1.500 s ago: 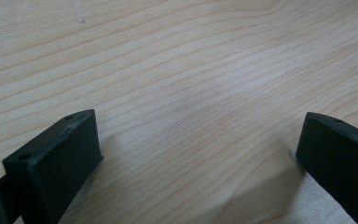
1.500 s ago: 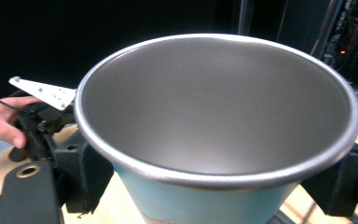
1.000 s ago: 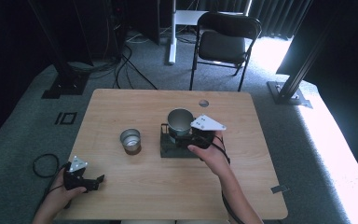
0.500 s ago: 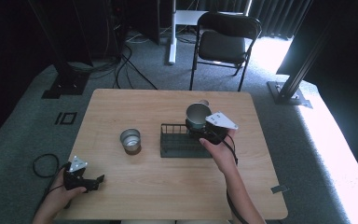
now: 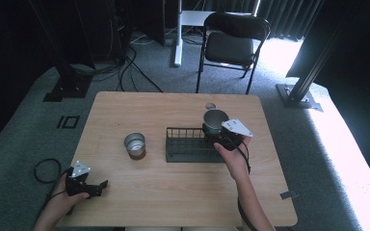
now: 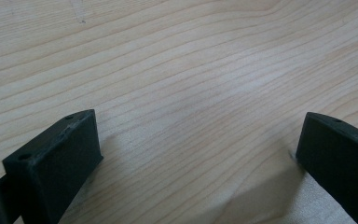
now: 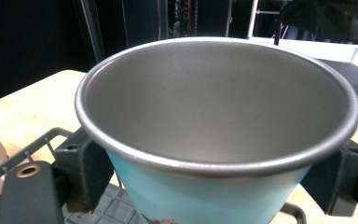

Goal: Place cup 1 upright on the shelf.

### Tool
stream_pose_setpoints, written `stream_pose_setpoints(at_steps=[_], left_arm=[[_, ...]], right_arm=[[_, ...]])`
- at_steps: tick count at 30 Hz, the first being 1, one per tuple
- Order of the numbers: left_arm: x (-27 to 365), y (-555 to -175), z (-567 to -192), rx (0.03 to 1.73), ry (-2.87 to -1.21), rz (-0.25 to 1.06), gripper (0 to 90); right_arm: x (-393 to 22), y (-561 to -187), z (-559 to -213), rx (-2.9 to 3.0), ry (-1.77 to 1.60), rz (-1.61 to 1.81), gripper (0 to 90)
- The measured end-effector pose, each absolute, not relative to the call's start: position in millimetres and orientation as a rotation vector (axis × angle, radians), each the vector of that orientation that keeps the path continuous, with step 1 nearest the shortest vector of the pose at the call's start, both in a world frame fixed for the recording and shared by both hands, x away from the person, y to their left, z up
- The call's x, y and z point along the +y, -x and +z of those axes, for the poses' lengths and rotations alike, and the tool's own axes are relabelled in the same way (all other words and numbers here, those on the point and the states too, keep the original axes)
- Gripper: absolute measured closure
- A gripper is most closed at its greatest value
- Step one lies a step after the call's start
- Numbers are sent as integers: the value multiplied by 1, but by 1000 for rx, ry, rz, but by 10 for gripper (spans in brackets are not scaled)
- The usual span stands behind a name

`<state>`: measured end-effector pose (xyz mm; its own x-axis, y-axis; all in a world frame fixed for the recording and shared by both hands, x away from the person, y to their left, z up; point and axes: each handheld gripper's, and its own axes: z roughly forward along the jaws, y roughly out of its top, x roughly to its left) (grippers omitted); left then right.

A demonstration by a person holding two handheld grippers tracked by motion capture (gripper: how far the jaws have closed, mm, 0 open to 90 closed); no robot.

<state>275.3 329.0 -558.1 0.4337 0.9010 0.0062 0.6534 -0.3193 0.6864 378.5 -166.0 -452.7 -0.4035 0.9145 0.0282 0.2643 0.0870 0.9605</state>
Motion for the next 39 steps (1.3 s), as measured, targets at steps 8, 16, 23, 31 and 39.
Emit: stream_pose_setpoints(at_steps=[8, 16, 23, 31, 39], left_arm=[[329, -275, -558, 1303, -2079, 525, 3], [329, -275, -558, 1303, -2079, 525, 3], [329, -275, -558, 1303, -2079, 525, 3], [329, -275, -558, 1303, -2079, 525, 3], [329, -275, -558, 1303, -2079, 525, 3]], right_arm=[[-172, -378, -470, 1752, -1215, 1329, 147], [-173, -373, -484, 1772, -1227, 1301, 147], [-173, -369, -489, 1771, -1211, 1292, 147], [-175, -370, -488, 1826, -1177, 1305, 142], [-175, -364, -483, 1830, -1172, 1298, 109]])
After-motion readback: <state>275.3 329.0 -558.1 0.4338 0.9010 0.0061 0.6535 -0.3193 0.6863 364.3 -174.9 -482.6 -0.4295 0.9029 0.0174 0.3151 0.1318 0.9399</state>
